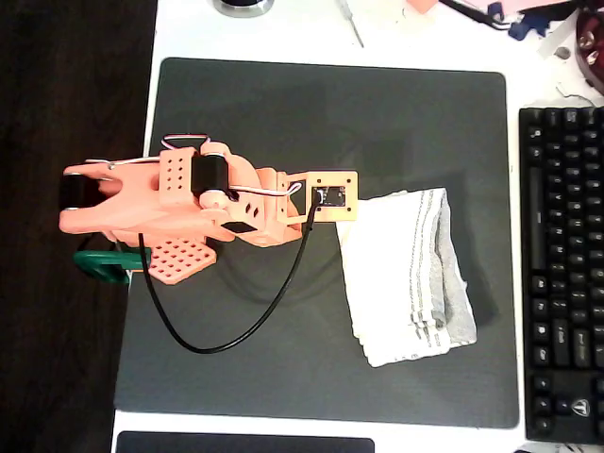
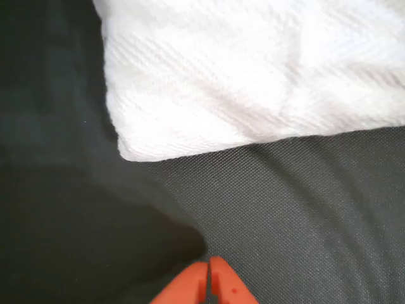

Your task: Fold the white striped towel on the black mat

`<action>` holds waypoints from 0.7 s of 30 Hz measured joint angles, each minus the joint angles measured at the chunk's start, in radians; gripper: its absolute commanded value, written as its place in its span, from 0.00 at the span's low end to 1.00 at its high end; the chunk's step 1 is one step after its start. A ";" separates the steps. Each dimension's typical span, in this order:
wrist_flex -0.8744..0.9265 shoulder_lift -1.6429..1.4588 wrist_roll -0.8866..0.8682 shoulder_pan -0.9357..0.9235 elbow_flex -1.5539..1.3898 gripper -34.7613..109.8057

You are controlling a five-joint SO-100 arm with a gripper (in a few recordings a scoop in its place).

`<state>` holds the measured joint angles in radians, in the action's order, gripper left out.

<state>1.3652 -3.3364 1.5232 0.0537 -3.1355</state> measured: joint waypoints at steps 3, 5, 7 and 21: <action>0.000 0.000 0.000 0.000 0.000 0.24; 0.000 0.000 0.000 -0.018 0.000 0.24; 0.000 0.000 0.000 -0.009 0.000 0.24; 0.000 0.000 0.000 -0.011 0.000 0.24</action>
<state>1.3652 -3.3364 1.5232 0.0430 -3.1355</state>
